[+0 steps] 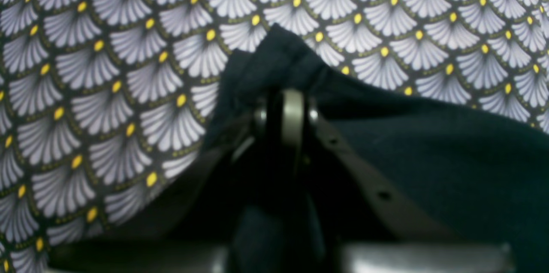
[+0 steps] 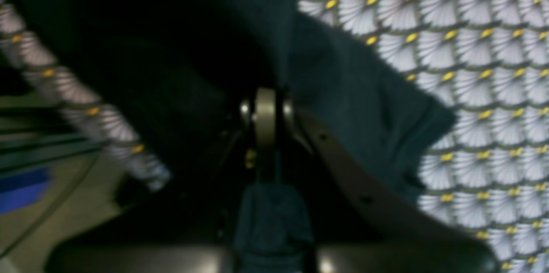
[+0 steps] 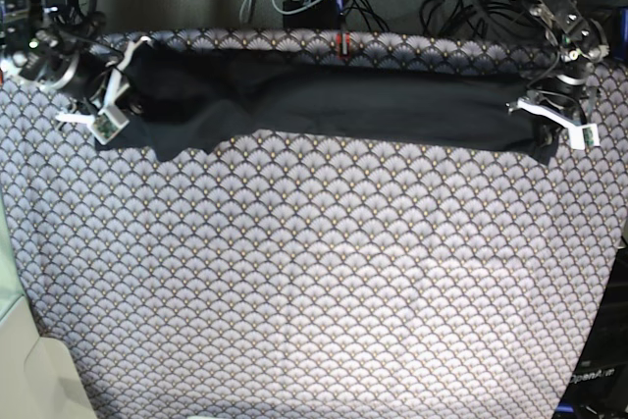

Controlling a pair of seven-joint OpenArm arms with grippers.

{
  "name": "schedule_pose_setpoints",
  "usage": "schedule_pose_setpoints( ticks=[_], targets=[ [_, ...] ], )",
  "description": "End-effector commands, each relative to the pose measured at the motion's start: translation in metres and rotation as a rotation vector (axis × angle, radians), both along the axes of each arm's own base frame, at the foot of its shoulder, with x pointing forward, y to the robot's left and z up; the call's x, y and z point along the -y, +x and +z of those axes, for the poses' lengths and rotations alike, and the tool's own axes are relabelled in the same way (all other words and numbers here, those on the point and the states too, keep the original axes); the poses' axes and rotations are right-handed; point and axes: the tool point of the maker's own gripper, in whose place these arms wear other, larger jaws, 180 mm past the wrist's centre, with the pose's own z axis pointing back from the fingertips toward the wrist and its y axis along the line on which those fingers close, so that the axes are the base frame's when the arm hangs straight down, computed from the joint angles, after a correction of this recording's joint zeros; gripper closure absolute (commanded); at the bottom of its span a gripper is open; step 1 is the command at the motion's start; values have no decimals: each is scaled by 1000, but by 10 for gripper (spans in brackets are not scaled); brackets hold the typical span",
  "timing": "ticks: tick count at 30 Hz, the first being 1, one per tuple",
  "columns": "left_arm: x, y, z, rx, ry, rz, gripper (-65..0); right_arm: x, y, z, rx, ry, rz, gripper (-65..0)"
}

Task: Fold the T-shirt properly
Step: 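Drag the strip end with the right gripper away from the robot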

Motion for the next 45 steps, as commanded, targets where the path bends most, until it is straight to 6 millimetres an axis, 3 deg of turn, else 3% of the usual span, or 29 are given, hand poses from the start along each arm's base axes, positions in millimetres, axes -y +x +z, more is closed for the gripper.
schedule_pose_setpoints(
  ticks=[1, 5, 13, 19, 30, 32, 41, 45],
  targets=[
    [-14, -24, -18, -149, 44, 40, -47, 1, 12, 11, 54, -7, 12, 0],
    [-14, -24, -19, -149, 43, 40, -47, 5, 20, 9, 81, -81, 14, 0],
    [-14, -32, -23, -167, 44, 39, -47, 7, 50, 28, 160, -102, 13, 0],
    [-14, -34, -24, -171, 44, 39, -47, 8, 60, 35, 186, -106, 12, 0],
    [-14, -34, -24, -171, 44, 39, -47, 34, 59, -2, 77, -103, -70, 0],
    [-14, -34, -24, -171, 44, 39, -47, 35, 58, -2, 75, -104, -72, -33],
    [-14, -34, -24, -170, 43, 39, -47, 36, 55, -3, 71, -107, -71, -297],
    [-14, -34, -24, -170, 43, 39, -47, 58, 65, 11, 110, -127, -123, -360]
  ],
)
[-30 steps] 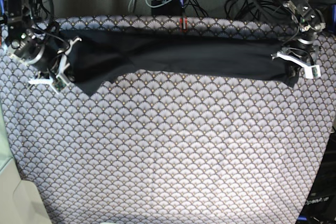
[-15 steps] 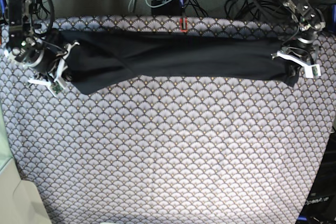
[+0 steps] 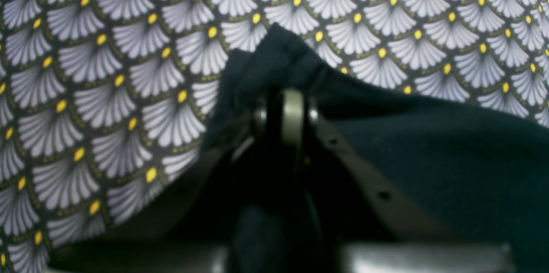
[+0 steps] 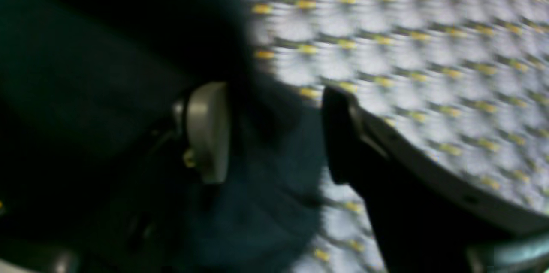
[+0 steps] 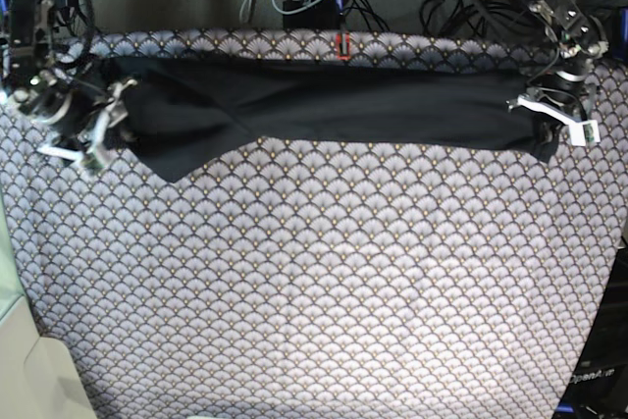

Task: Fold the T-shirt properly
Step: 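Drag the strip end with the right gripper away from the robot, then pull the strip end back toward the robot with the right gripper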

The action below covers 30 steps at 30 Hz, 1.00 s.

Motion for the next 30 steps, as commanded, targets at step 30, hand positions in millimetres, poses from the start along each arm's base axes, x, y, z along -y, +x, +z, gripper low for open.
schedule_pose_setpoints(
  ticks=[30],
  targets=[
    [-13, -28, -22, -167, 41, 37, -47, -71, 62, 78, -32, -98, 10, -371]
  ],
)
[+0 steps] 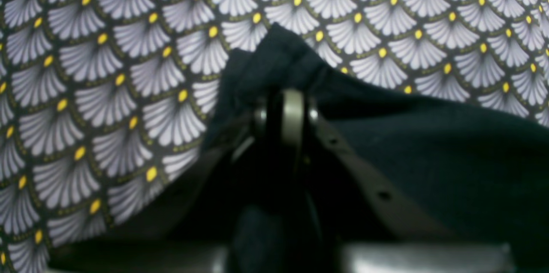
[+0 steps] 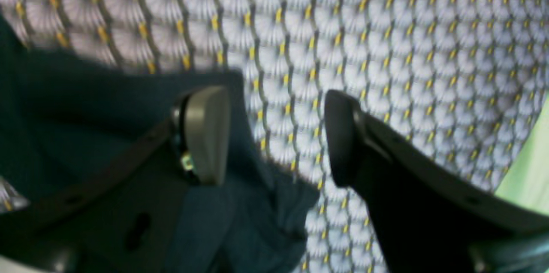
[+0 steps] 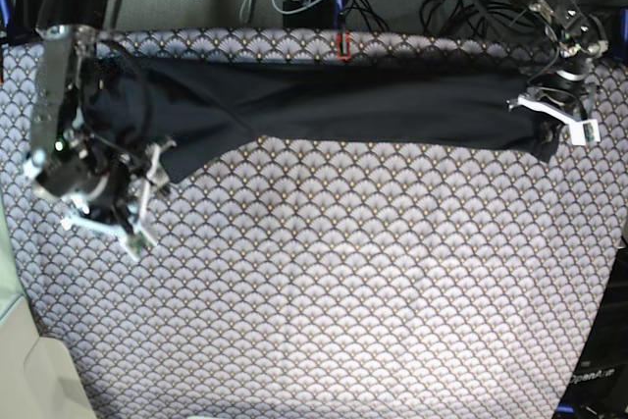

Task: Fold the T-shirt properly
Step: 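Pull the strip end back toward the robot with the right gripper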

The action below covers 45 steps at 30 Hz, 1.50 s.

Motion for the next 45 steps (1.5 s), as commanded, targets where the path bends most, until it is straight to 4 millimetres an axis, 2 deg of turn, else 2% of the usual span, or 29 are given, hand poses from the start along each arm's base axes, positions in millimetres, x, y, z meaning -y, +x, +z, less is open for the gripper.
schedule_pose_setpoints(
  ticks=[1, 4, 6, 9, 12, 18, 22, 28, 33, 41, 43, 45],
  targets=[
    [-13, -28, -22, -170, 40, 36, -47, 2, 5, 9, 23, -7, -4, -371],
    [-8, -27, -25, -171, 30, 35, -47, -3, 9, 11, 25, -13, 15, -371],
    [-8, -27, -25, -171, 30, 35, -47, -3, 9, 3, -6, -15, 15, -371],
    [-7, -27, -24, -168, 28, 36, -47, -4, 8, -22, -93, 0, 13, -371],
    [-7, -28, -25, -170, 28, 36, -47, -3, 9, -36, -143, 9, 9, -371],
    [-8, -28, -24, -170, 30, 36, -47, -1, 9, -43, -168, 13, 1, -371],
    [-8, -28, -24, -170, 30, 36, -47, 1, 3, -50, -191, 11, -3, -371],
    [-8, -28, -24, -169, 29, 36, -47, 11, -11, -80, -289, 26, -32, -371],
    [-7, -28, -25, -169, 27, 36, -47, 9, -21, -88, -296, 36, -24, -371],
    [-7, -27, -24, -167, 28, 36, -47, 8, -22, -89, -299, 39, -22, -368],
    [-7, -27, -24, -167, 28, 36, -47, 8, -22, -89, -299, 39, -22, -344],
    [-7, -27, -24, -167, 28, 36, -47, 7, -22, -89, -298, 41, -22, -291]
  ],
)
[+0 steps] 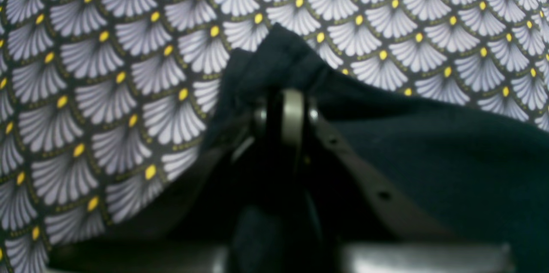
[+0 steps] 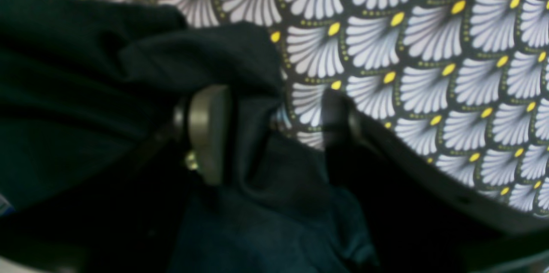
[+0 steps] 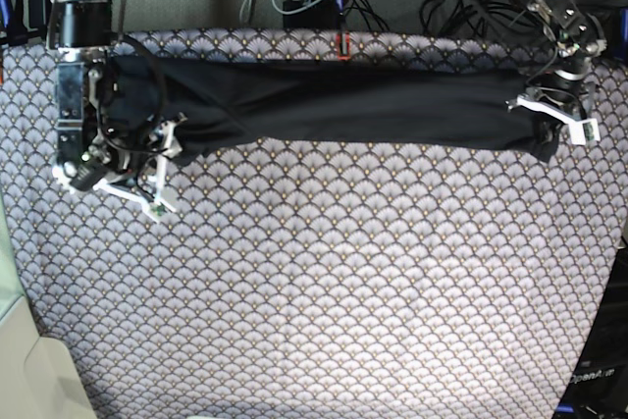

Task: Fold the T-shirt properly
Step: 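Pull the strip end back toward the robot with the right gripper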

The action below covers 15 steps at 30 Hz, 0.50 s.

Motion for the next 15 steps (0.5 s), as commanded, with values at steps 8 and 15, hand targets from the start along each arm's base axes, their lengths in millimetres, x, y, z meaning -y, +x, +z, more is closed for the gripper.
schedule_pose_setpoints(
  ticks=[8, 15],
  targets=[
    [-9, -28, -24, -176, 31, 23, -47, -6, 8, 7, 25, -8, 30, -32],
    [-14, -33, -24, -175, 28, 44, -47, -38, 9, 61, 261, 41, 114, -33]
  ],
)
